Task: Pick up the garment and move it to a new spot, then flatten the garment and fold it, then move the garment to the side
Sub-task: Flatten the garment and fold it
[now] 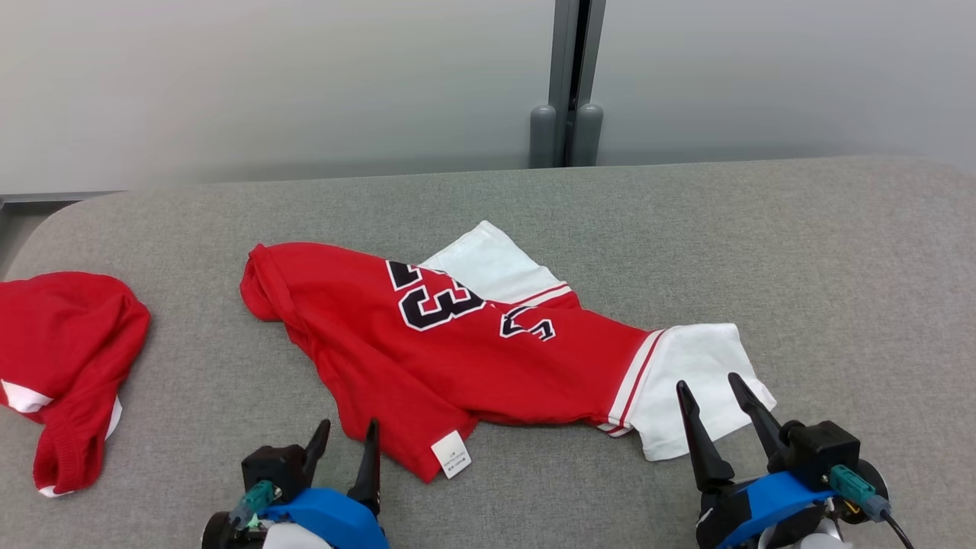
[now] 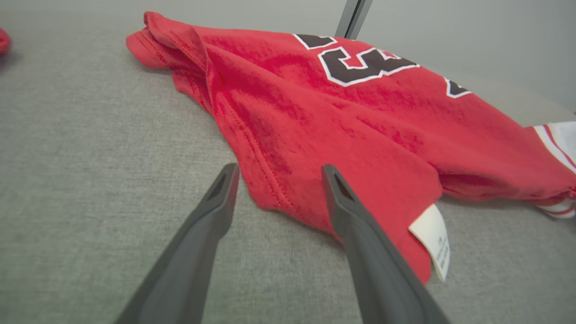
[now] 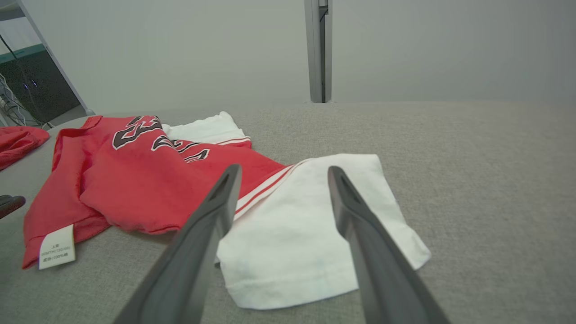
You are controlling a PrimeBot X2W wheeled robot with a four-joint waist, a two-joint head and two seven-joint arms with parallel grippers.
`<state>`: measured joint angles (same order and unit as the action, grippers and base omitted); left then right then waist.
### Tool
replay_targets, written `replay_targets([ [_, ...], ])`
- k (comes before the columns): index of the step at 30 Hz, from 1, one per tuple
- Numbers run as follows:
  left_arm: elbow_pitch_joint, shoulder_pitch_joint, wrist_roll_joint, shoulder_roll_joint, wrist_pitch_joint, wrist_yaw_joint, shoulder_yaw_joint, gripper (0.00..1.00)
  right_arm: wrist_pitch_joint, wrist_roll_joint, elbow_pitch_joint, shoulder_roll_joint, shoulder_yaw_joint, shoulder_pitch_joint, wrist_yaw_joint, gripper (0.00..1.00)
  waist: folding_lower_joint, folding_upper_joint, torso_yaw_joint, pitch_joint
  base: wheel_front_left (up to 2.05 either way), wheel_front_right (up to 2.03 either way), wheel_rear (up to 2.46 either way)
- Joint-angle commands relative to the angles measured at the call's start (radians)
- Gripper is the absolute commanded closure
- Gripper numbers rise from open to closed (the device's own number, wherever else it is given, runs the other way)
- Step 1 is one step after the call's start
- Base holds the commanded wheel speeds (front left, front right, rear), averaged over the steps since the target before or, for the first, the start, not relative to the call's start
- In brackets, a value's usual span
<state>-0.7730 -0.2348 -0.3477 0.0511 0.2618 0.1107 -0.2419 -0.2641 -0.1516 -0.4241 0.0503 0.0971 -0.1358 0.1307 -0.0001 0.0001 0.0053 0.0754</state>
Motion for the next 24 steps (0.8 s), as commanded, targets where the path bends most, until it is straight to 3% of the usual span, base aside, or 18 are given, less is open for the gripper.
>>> replay_targets([
  [1, -0.005, 0.016, -0.02, 0.0, 0.004, -0.006, -0.018, 0.0, 0.0, 0.007, 0.0, 0.001, 0.0, 0.012, 0.0, 0.0, 0.0001, -0.0001, -0.003, -0.002, 0.0, 0.0, 0.0],
  [11, -0.042, 0.005, -0.15, 0.0, 0.003, -0.038, -0.087, 0.0, 0.0, 0.024, 0.004, 0.001, -0.006, 0.022, 0.0, 0.0, 0.0001, -0.0001, -0.019, 0.015, 0.0, 0.0, 0.0],
  [21, -0.056, -0.044, -0.182, 0.0, 0.001, -0.053, -0.095, 0.0, 0.0, 0.035, 0.017, 0.002, -0.001, -0.013, 0.0, 0.0, 0.0001, -0.0001, -0.035, 0.06, 0.0, 0.0, 0.0],
  [22, -0.043, -0.052, -0.178, 0.0, 0.001, -0.055, -0.09, 0.4, 0.0, 0.034, 0.018, 0.002, 0.0, -0.017, 0.0, 0.0, 0.0001, -0.0001, -0.036, 0.063, 0.0, 0.0, 0.0],
  [23, -0.027, -0.057, -0.172, 0.0, 0.001, -0.057, -0.081, 0.86, 0.0, 0.033, 0.02, 0.002, 0.0, -0.02, 0.0, 0.0, 0.0001, -0.0001, -0.036, 0.065, 0.0, 0.0, 0.0],
  [24, -0.005, -0.058, -0.165, 0.0, 0.002, -0.058, -0.071, 1.0, 0.0, 0.032, 0.021, 0.002, -0.001, -0.021, 0.0, 0.0, 0.0001, -0.0001, -0.035, 0.067, 0.0, 0.0, 0.0],
])
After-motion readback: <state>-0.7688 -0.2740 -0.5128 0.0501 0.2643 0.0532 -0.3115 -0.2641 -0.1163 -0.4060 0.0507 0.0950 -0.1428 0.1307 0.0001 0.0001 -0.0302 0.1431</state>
